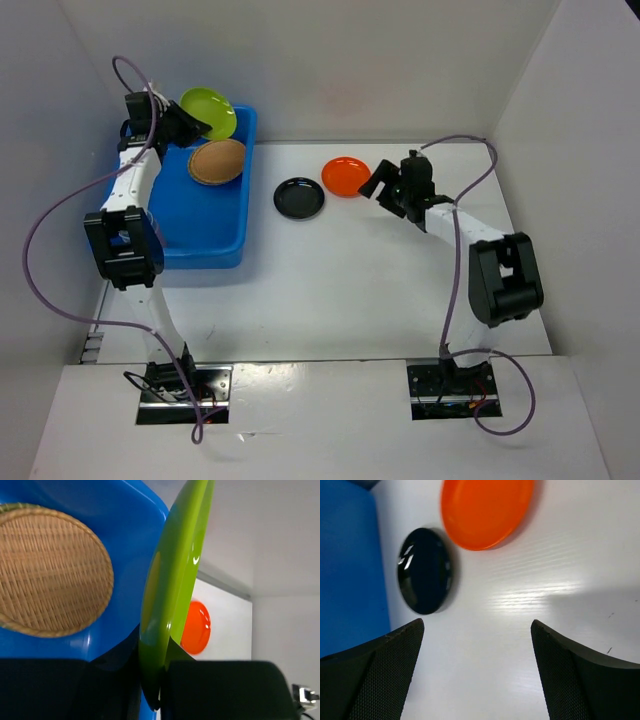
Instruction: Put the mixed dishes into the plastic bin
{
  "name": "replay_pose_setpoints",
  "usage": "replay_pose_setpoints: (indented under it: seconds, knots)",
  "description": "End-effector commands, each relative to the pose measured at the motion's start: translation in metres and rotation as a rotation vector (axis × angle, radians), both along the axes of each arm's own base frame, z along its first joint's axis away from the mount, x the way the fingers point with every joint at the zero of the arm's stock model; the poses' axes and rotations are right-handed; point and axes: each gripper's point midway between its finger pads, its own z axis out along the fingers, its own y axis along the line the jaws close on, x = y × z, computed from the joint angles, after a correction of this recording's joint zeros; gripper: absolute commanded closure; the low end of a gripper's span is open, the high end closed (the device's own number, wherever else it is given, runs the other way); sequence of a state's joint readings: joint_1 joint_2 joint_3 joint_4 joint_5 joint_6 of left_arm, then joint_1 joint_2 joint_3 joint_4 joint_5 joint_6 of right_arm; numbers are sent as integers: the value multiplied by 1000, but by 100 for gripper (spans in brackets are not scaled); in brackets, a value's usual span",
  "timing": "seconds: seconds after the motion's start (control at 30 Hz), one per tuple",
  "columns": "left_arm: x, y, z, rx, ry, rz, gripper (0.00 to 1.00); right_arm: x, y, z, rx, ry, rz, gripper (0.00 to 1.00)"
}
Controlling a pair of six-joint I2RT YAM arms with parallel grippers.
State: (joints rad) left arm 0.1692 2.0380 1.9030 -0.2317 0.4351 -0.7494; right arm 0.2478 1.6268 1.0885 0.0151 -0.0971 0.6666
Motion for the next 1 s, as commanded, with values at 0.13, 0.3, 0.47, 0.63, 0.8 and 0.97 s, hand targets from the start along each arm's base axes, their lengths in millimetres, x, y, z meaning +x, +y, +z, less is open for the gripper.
replay_pose_setpoints:
  seconds: [0.13, 0.3, 0.47, 0.63, 0.8, 0.97]
  knots:
    - [37, 20, -28, -104, -19, 223, 100, 54, -13, 1, 53, -17, -99, 10]
    - [43, 31, -78, -111, 58, 296, 100, 66, -21, -34, 45, 64, -137, 10]
    - [47, 38, -115, -111, 109, 348, 98, 76, -20, -53, 59, 102, -136, 10]
    - [51, 39, -146, -110, 173, 351, 76, 82, -21, -72, 51, 143, -150, 11]
    - [49, 34, -147, -108, 213, 315, 33, 92, -19, -79, 47, 159, -151, 12]
    - [32, 27, -145, -117, 285, 250, 18, 97, -18, -86, 43, 176, -151, 12]
